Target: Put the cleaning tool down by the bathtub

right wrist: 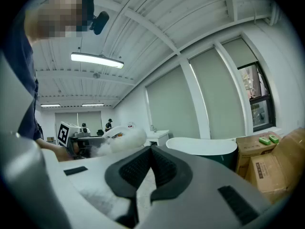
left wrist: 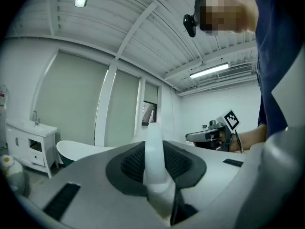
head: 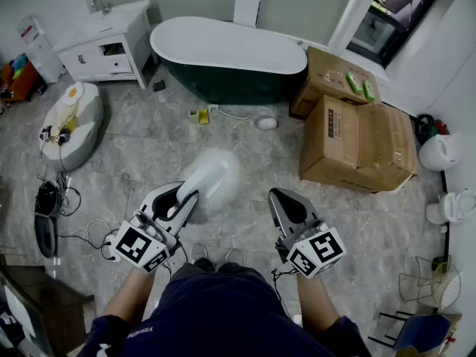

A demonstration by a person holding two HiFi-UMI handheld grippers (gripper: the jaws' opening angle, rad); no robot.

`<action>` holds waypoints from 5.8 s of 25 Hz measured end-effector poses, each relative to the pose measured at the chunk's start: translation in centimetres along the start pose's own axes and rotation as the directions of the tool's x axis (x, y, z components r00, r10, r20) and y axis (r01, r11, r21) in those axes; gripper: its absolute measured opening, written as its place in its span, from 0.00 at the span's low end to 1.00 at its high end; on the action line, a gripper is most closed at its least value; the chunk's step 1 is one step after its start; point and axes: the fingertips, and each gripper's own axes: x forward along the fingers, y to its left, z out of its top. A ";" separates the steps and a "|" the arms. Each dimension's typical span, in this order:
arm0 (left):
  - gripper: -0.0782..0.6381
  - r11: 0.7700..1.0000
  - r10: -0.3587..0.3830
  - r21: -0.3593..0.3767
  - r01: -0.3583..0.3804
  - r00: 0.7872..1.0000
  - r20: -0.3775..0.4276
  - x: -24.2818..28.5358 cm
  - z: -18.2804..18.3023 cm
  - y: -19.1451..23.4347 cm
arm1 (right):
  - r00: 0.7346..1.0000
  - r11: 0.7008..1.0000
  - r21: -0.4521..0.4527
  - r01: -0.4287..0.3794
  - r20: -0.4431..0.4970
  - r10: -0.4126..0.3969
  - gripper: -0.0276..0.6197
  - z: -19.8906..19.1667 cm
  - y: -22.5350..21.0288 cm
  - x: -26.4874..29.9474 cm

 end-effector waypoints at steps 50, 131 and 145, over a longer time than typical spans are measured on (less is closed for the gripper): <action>0.26 0.999 0.043 0.003 -0.043 0.999 -0.023 8.8 -1.2 0.2 | 1.000 0.999 0.032 -0.018 -0.013 0.019 0.05 -1.1 -9.8 0.3; 0.26 0.994 0.102 -0.029 -0.104 0.993 -0.052 37.5 2.6 40.8 | 0.992 0.994 0.059 -0.095 -0.081 0.100 0.05 7.1 -35.4 43.7; 0.26 0.988 0.150 -0.030 -0.152 0.986 -0.076 48.6 3.4 44.9 | 0.983 0.986 0.084 -0.143 -0.101 0.151 0.05 8.6 -46.3 49.0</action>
